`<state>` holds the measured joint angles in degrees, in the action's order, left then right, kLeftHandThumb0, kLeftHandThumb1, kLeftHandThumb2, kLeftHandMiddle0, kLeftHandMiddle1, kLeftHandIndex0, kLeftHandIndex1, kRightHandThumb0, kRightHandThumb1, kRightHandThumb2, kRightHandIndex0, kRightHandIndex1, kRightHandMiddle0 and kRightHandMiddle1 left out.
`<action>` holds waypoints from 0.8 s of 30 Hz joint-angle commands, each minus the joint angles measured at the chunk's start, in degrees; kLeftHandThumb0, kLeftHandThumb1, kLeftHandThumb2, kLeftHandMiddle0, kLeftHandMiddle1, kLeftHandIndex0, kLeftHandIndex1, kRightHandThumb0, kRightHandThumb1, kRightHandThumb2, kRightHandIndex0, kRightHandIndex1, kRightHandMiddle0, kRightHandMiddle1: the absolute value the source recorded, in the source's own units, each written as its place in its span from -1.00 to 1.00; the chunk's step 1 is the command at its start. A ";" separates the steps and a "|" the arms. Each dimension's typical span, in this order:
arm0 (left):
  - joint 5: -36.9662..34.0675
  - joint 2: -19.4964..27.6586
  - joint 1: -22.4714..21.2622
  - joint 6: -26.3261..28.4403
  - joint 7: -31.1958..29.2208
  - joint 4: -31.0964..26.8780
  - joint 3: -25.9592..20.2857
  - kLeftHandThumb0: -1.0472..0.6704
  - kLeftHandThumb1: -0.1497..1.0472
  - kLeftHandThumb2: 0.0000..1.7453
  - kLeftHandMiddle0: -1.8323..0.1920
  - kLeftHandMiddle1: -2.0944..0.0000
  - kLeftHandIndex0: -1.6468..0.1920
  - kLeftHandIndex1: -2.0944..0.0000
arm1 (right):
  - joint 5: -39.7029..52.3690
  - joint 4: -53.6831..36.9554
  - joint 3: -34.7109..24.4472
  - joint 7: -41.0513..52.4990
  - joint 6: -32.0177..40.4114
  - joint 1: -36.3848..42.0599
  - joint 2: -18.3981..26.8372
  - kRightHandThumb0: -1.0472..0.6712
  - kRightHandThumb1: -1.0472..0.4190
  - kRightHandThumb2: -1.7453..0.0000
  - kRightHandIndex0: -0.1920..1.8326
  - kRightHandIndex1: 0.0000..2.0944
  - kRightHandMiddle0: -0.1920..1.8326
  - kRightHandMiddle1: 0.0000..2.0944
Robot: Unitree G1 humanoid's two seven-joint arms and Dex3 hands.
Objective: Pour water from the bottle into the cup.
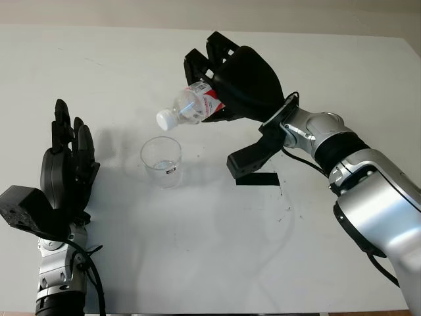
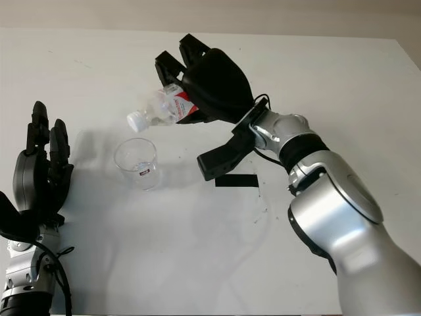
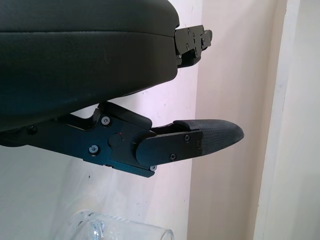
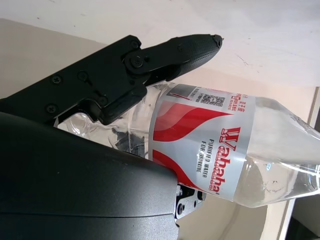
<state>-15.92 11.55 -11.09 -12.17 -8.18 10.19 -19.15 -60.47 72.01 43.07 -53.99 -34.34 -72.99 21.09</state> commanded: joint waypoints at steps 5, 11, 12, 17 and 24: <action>0.17 -0.62 0.61 -0.93 0.26 0.13 0.23 -0.56 1.00 -0.40 0.94 0.95 0.94 0.95 | -1.91 0.17 2.14 -3.24 0.10 -3.06 0.74 -0.31 -1.00 0.66 0.27 1.00 0.00 1.00; 0.26 -1.00 0.66 -1.15 0.80 0.17 0.26 -0.56 1.00 -0.41 0.93 0.95 0.93 0.95 | -4.77 0.25 4.83 -6.30 1.10 -4.17 0.95 -0.32 -1.00 0.67 0.26 1.00 -0.02 1.00; 0.27 -1.07 0.65 -1.11 0.91 0.12 0.28 -0.56 1.00 -0.41 0.93 0.95 0.93 0.95 | -5.16 0.29 5.20 -6.56 1.32 -4.32 0.98 -0.32 -1.00 0.66 0.26 1.00 -0.02 1.00; 0.22 -1.28 0.64 -1.11 1.04 0.22 0.38 -0.55 1.00 -0.40 0.92 0.95 0.93 0.95 | -6.69 0.19 6.72 -8.02 2.61 -4.75 1.17 -0.34 -1.00 0.66 0.27 1.00 -0.03 1.00; 0.25 -1.37 1.26 -0.60 1.28 -1.08 0.59 -0.56 1.00 -0.40 0.94 0.95 0.94 0.95 | -8.58 -0.09 8.65 -9.44 4.06 -5.41 1.53 -0.35 -1.00 0.64 0.29 1.00 -0.03 1.00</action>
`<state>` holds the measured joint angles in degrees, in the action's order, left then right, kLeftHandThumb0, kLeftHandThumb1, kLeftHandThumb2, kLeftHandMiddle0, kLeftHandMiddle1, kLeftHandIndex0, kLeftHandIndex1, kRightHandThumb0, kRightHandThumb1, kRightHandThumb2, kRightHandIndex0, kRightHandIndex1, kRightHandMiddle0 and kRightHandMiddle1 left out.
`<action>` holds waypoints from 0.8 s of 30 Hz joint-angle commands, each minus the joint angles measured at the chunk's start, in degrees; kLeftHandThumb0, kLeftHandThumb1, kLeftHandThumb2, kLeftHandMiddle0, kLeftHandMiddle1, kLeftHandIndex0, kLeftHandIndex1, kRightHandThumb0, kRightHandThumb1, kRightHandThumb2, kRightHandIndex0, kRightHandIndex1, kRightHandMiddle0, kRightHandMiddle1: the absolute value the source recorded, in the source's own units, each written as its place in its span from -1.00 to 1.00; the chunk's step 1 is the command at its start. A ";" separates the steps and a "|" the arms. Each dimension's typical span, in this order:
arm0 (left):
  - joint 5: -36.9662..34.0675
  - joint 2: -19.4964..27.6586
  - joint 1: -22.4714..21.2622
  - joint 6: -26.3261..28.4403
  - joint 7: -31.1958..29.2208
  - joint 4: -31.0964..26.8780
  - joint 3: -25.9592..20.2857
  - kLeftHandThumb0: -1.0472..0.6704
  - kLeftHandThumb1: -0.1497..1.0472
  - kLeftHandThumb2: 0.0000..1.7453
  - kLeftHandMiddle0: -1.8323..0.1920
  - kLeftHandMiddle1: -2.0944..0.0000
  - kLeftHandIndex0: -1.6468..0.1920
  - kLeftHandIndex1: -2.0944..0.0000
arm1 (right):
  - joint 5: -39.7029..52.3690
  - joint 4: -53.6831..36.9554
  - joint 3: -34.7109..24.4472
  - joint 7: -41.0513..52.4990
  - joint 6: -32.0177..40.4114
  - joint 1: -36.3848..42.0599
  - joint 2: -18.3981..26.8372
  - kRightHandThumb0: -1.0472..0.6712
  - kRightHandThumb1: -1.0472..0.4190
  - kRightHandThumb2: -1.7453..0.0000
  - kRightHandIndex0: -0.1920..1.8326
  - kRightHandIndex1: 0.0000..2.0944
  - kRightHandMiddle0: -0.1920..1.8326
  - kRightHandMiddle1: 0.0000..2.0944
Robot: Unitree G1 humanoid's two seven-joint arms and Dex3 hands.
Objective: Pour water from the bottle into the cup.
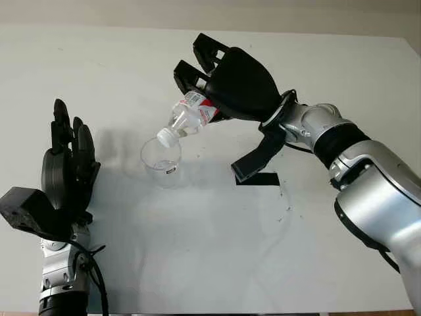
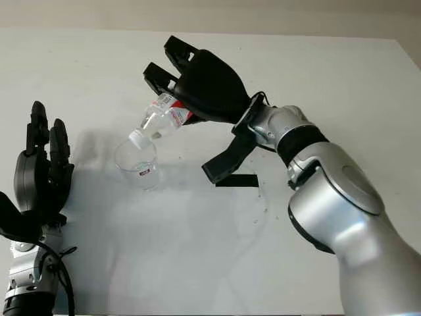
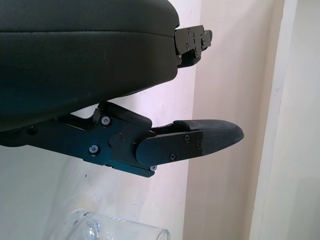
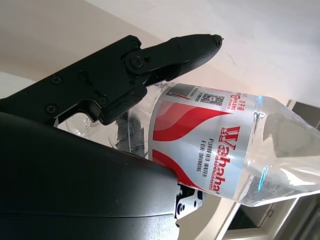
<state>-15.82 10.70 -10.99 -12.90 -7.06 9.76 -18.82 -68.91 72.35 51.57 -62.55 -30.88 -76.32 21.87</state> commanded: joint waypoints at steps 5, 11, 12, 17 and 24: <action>0.53 -0.75 1.28 0.22 0.74 -0.93 0.34 -0.56 1.00 -0.40 0.93 0.95 0.93 0.95 | 0.17 -0.62 0.03 -0.75 -0.11 -2.04 0.79 -0.35 -1.00 0.64 0.28 1.00 -0.05 1.00; 0.50 -0.87 1.21 0.37 0.72 -0.70 0.27 -0.56 1.00 -0.40 0.93 0.95 0.93 0.95 | -0.17 -0.45 0.19 -1.53 1.22 -1.63 0.79 -0.36 -1.00 0.64 0.29 1.00 -0.04 1.00; 0.39 -0.91 1.17 0.63 0.77 -0.76 0.25 -0.56 1.00 -0.40 0.93 0.95 0.93 0.95 | -0.20 -0.41 0.20 -1.85 1.43 -1.56 0.78 -0.36 -1.00 0.64 0.29 1.00 -0.04 1.00; 0.62 -0.73 0.83 0.10 0.59 -0.13 0.22 -0.58 1.00 -0.42 0.93 0.95 0.94 0.95 | 0.57 -0.24 -0.41 -4.04 1.41 -0.85 0.90 -0.34 -1.00 0.60 0.27 1.00 -0.04 1.00; 0.94 -0.57 1.05 0.81 0.79 -0.64 0.37 -0.58 1.00 -0.41 0.93 0.95 0.94 0.95 | 14.98 -0.05 -10.92 3.92 -6.66 3.01 -0.77 -0.29 -1.00 0.66 0.32 1.00 0.05 1.00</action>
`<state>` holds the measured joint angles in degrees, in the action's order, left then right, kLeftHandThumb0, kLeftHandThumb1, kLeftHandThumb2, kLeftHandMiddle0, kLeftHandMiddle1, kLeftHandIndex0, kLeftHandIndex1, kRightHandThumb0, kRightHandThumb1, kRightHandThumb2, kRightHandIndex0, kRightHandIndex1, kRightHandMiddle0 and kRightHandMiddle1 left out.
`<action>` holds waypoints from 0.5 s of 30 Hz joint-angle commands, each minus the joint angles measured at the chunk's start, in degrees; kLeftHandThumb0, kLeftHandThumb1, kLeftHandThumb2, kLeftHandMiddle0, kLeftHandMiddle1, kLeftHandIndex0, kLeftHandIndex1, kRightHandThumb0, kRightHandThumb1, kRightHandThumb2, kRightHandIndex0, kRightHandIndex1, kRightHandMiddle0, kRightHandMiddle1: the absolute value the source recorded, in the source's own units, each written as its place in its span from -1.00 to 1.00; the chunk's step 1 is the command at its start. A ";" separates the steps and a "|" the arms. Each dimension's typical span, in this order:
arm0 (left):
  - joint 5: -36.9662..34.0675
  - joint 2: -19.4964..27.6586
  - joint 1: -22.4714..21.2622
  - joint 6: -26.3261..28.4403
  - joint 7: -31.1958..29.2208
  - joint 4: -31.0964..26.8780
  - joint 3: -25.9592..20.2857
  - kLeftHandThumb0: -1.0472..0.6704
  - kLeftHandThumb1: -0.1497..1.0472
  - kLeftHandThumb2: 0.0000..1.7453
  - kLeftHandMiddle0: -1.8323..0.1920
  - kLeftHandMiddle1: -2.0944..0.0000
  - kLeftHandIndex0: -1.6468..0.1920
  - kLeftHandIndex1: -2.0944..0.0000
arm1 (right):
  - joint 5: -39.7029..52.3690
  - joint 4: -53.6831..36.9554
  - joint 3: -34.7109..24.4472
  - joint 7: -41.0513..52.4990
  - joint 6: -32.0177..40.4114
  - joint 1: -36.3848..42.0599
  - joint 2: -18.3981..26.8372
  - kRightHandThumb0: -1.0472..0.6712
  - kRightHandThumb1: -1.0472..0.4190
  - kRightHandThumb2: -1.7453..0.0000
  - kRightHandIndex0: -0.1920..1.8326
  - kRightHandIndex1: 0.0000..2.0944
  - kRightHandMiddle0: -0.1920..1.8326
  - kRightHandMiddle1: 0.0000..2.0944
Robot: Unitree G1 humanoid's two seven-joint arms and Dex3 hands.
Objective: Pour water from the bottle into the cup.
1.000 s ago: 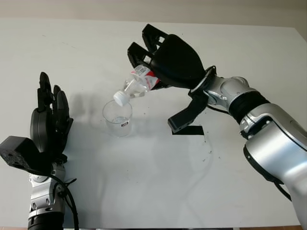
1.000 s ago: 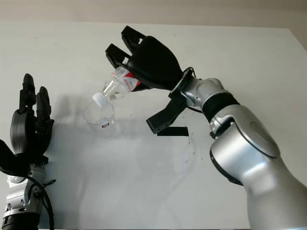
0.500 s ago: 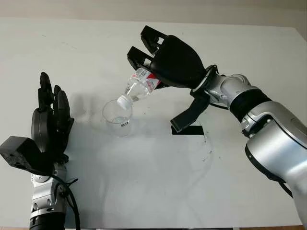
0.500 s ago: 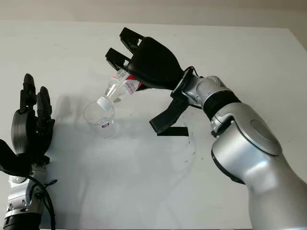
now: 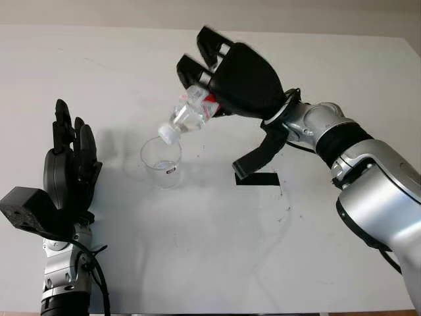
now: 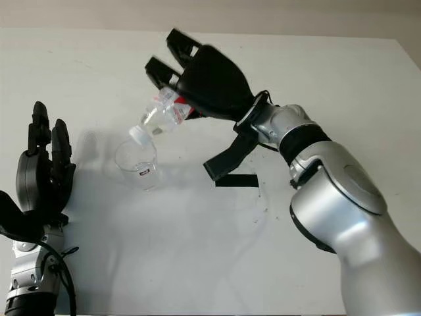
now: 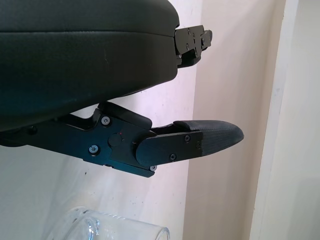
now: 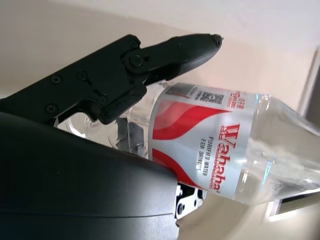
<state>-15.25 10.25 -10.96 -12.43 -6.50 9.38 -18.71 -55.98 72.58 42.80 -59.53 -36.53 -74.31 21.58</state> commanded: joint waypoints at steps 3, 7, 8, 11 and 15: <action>0.36 -0.49 1.32 0.75 0.60 -0.68 0.31 -0.57 1.00 -0.41 0.93 0.95 0.95 0.96 | 12.17 -0.66 -9.64 11.32 -3.12 3.09 -2.13 -0.28 -1.00 0.58 0.36 1.00 0.08 1.00; 0.45 -0.48 1.33 0.45 0.65 -0.38 0.36 -0.56 1.00 -0.40 0.93 0.95 0.96 0.96 | 25.26 -2.08 -19.17 26.40 -4.21 5.72 -4.35 -0.25 -1.00 0.50 0.38 1.00 0.07 1.00; 0.46 -0.46 1.39 0.43 0.58 -0.45 0.40 -0.56 1.00 -0.39 0.94 0.95 0.96 0.96 | 27.82 -2.69 -21.11 29.22 -3.96 6.34 -4.82 -0.24 -1.00 0.49 0.40 1.00 0.07 1.00; 0.32 -0.64 1.53 0.38 0.42 -0.70 0.55 -0.55 1.00 -0.39 0.94 0.95 0.97 0.96 | 35.30 -4.91 -26.72 37.30 -3.80 8.92 -6.04 -0.21 -1.00 0.49 0.44 1.00 0.06 1.00; 0.50 -0.89 1.69 0.39 0.61 -0.90 0.82 -0.55 1.00 -0.38 0.94 0.95 0.96 0.95 | 43.75 -9.02 -32.79 47.85 -0.78 12.92 -7.11 -0.20 -1.00 0.46 0.44 1.00 0.04 1.00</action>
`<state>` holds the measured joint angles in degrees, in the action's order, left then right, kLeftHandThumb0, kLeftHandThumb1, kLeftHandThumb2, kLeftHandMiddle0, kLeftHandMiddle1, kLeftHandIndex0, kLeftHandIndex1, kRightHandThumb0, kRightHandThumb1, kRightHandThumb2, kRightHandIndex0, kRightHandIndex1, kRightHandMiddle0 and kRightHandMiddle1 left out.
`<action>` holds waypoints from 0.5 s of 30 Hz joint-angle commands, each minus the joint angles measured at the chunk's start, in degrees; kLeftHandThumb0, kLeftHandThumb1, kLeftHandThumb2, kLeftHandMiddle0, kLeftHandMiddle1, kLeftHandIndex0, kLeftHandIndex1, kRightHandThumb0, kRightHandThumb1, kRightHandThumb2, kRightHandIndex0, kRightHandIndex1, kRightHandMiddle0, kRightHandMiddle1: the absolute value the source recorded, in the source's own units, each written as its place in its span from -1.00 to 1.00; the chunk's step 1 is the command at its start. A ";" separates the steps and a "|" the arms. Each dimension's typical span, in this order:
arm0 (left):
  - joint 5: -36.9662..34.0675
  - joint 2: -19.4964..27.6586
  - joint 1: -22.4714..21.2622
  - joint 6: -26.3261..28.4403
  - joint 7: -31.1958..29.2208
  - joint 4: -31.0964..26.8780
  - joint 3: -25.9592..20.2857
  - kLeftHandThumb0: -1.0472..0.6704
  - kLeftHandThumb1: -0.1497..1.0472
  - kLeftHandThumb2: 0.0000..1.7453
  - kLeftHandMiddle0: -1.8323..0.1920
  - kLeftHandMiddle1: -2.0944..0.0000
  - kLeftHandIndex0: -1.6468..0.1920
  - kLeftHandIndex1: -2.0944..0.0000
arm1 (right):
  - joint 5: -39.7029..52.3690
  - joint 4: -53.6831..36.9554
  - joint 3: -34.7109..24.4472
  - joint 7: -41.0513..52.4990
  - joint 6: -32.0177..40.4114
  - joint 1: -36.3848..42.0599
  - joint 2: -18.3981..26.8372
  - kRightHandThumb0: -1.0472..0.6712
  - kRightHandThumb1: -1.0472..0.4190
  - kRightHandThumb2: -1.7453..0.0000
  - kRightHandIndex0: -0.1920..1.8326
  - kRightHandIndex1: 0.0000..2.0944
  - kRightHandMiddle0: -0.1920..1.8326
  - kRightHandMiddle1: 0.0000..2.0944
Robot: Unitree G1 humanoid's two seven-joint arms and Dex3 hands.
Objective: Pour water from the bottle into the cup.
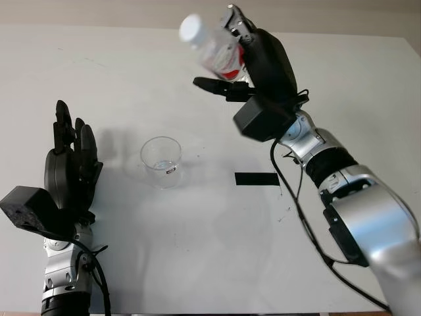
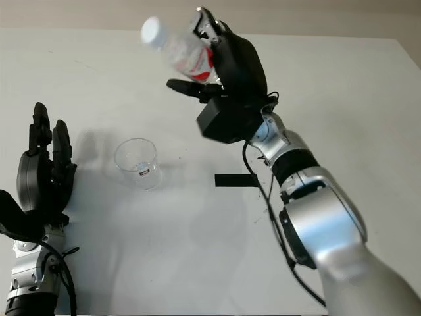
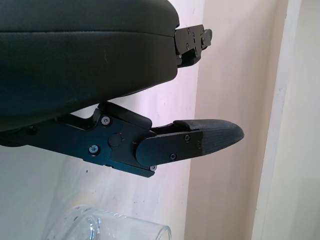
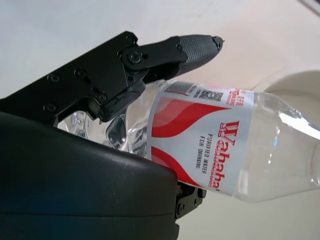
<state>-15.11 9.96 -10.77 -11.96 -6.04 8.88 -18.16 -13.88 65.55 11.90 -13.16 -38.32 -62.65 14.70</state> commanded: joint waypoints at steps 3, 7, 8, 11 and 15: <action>0.33 -0.99 1.57 0.13 0.54 -0.39 0.38 -0.55 1.00 -0.38 0.92 0.94 0.95 0.95 | 6.90 -7.35 -5.28 8.61 7.11 4.73 -0.81 -0.23 -1.00 0.44 0.43 1.00 0.02 1.00; 0.57 -1.23 1.68 -0.46 0.30 0.13 0.66 -0.54 1.00 -0.35 0.93 0.95 0.96 0.95 | 9.92 -15.41 -7.86 13.52 14.94 9.91 -0.73 -0.19 -1.00 0.46 0.38 1.00 0.01 1.00; 0.51 -1.27 1.75 -0.55 0.17 0.09 0.72 -0.54 1.00 -0.35 0.93 0.95 0.97 0.95 | 10.89 -17.16 -8.62 14.52 16.62 11.05 -0.92 -0.19 -1.00 0.46 0.38 1.00 0.02 1.00; 0.57 -1.36 2.00 -1.03 0.04 0.23 0.76 -0.53 1.00 -0.33 0.94 0.95 0.97 0.96 | 13.54 -23.68 -10.17 18.53 22.60 15.03 -0.78 -0.16 -1.00 0.45 0.38 1.00 0.04 1.00; 0.41 -1.26 2.21 -1.70 -0.55 0.86 0.72 -0.53 1.00 -0.33 0.95 0.95 0.98 0.96 | 14.42 -33.15 -10.65 23.09 31.20 20.54 0.44 -0.19 -1.00 0.46 0.33 1.00 0.06 1.00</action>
<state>-14.79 9.17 -10.15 -13.23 -6.23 8.57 -17.55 -0.07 36.14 1.84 9.11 -9.06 -43.75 14.19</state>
